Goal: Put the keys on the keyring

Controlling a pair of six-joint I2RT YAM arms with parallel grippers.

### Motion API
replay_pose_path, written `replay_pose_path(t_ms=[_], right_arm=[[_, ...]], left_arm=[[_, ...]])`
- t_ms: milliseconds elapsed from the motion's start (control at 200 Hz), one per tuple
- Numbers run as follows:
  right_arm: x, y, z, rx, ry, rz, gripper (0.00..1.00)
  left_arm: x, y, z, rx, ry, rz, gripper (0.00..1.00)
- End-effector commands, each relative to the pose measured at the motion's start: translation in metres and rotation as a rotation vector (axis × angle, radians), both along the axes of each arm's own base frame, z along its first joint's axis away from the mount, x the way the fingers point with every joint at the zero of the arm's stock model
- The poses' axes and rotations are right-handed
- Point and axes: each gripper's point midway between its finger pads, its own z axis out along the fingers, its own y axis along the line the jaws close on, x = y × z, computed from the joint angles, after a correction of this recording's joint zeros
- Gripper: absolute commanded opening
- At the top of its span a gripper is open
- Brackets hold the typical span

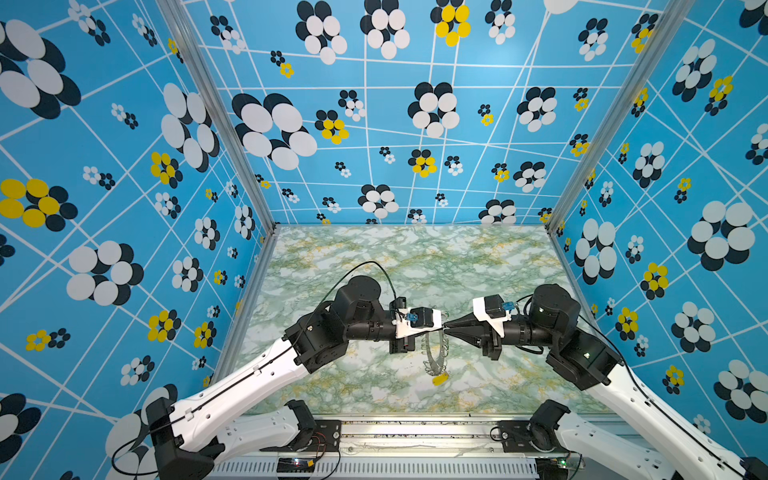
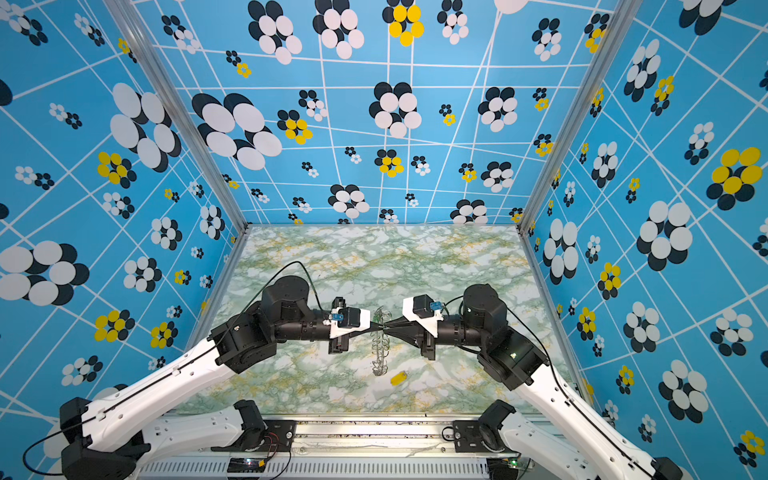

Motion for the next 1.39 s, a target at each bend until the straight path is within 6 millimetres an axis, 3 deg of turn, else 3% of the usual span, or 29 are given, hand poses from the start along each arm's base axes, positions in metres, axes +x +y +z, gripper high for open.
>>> replay_pose_path(t_ms=[0,200,335,515,620,825,999,1389], right_arm=[[-0.006,0.002,0.014,0.032,-0.012,0.029,0.08],[-0.004,0.002,0.012,0.024,0.001,0.021,0.00],[0.001,-0.001,0.017,0.035,0.000,-0.028,0.00],[0.001,-0.005,0.030,0.063,0.008,-0.054,0.00],[-0.001,-0.006,0.034,0.072,0.010,-0.056,0.00],[-0.001,-0.006,0.034,0.055,0.022,-0.051,0.00],[0.001,-0.005,0.033,0.031,0.022,-0.052,0.00],[0.004,-0.006,0.031,0.011,0.013,-0.072,0.00]], left_arm=[[-0.002,-0.001,0.026,-0.073,-0.036,-0.017,0.00],[-0.004,0.000,0.029,-0.081,-0.031,-0.025,0.00],[-0.002,0.002,0.030,-0.092,-0.021,0.002,0.00],[0.004,0.010,0.031,-0.111,-0.007,0.071,0.30],[0.007,0.018,0.032,-0.111,0.003,0.111,0.39],[0.006,0.027,0.039,-0.108,0.018,0.131,0.36],[0.003,0.019,0.039,-0.072,0.053,0.088,0.28],[-0.005,0.009,0.042,-0.035,0.102,0.028,0.24]])
